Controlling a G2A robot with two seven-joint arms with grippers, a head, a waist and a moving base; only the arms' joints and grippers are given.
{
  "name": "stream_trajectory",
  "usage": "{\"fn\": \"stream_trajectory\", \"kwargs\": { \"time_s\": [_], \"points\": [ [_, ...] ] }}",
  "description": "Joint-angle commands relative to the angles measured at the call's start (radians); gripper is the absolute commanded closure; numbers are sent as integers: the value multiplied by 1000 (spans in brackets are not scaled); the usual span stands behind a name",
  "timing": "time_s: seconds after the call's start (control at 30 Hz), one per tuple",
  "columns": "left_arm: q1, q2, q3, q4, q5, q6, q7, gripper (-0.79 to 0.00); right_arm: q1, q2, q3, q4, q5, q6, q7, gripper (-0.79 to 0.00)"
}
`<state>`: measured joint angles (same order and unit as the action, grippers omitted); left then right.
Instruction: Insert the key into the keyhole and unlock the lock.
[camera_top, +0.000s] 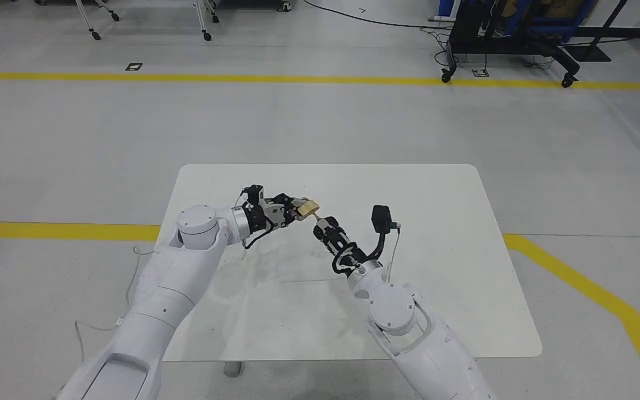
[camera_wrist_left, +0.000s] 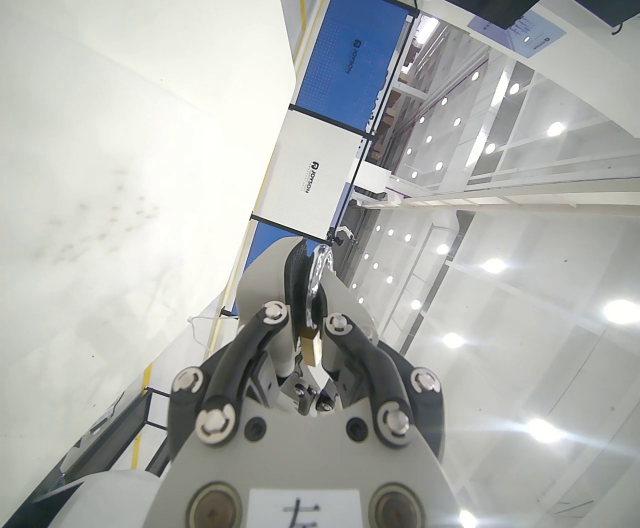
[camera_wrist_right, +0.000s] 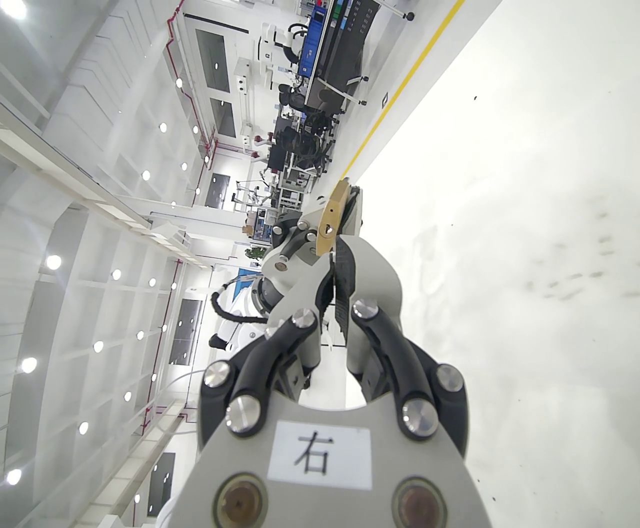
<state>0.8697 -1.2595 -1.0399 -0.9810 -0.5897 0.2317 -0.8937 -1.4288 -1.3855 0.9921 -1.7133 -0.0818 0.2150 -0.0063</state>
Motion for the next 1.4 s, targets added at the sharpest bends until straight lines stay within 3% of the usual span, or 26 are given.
{"fn": "stream_trajectory", "kwargs": {
  "time_s": [0.0,1.37],
  "points": [
    [3,1,-2,-5,4,0,4,0,-2,0,1,-1,-5,-1,6,0],
    [98,14,-29,-158,136,-118,125,0,26,-24,-1,17,6,59,22,0]
  ]
}}
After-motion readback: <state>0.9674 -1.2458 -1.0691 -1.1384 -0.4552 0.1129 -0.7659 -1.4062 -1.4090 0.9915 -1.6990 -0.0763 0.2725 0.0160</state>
